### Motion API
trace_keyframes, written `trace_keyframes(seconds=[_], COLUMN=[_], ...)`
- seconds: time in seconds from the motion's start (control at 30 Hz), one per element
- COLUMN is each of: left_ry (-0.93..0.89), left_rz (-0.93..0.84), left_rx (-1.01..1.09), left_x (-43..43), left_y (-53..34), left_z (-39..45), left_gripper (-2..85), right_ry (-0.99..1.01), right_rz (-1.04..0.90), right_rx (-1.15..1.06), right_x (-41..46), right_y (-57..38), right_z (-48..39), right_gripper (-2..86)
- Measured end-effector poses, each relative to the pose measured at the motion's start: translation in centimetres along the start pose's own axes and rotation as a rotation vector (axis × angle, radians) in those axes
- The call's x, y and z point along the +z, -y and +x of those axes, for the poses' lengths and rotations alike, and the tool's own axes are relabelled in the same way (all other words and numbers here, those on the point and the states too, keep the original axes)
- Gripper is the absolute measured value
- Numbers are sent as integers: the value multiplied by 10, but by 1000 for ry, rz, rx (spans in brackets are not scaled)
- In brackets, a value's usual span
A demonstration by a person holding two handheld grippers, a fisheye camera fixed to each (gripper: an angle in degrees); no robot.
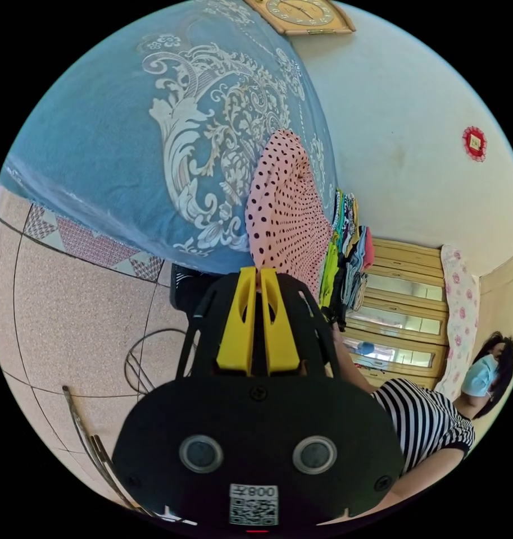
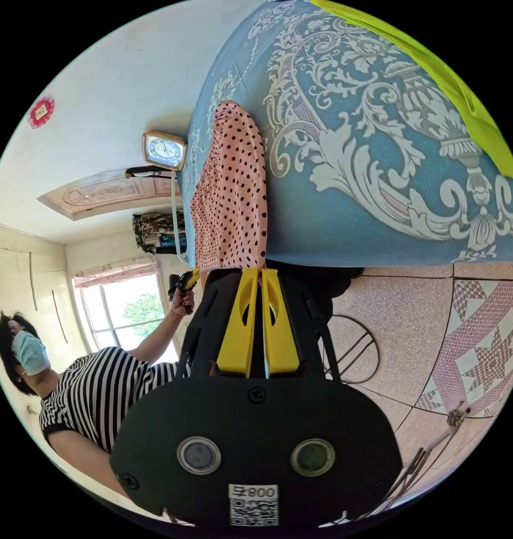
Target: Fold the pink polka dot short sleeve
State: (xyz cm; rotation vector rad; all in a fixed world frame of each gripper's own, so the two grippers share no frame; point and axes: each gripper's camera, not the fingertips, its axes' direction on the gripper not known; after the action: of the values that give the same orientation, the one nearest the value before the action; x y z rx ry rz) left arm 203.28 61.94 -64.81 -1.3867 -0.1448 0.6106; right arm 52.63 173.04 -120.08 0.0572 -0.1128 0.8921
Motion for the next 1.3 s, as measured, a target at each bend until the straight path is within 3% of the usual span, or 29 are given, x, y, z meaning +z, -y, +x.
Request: trace_keyframes(seconds=[0.4, 0.53, 0.8, 0.87, 1.17, 1.3], left_ry=[99, 136, 293, 405, 799, 841], left_rz=[112, 160, -45, -95, -193, -216], left_rx=[-44, 77, 546, 665, 824, 782], left_x=[16, 25, 145, 189, 306, 330], left_y=[-15, -7, 61, 79, 114, 116], left_z=[-13, 18, 139, 168, 195, 184], left_gripper=[24, 31, 52, 59, 51, 20], right_ry=[-56, -104, -249, -315, -758, -840], right_rz=[62, 132, 41, 14, -40, -58], right_rx=[60, -7, -404, -462, -594, -565], right_x=[31, 34, 145, 176, 317, 366], right_y=[2, 10, 111, 133, 186, 192], right_z=[48, 30, -73, -89, -107, -86], right_gripper=[18, 29, 52, 57, 55, 27])
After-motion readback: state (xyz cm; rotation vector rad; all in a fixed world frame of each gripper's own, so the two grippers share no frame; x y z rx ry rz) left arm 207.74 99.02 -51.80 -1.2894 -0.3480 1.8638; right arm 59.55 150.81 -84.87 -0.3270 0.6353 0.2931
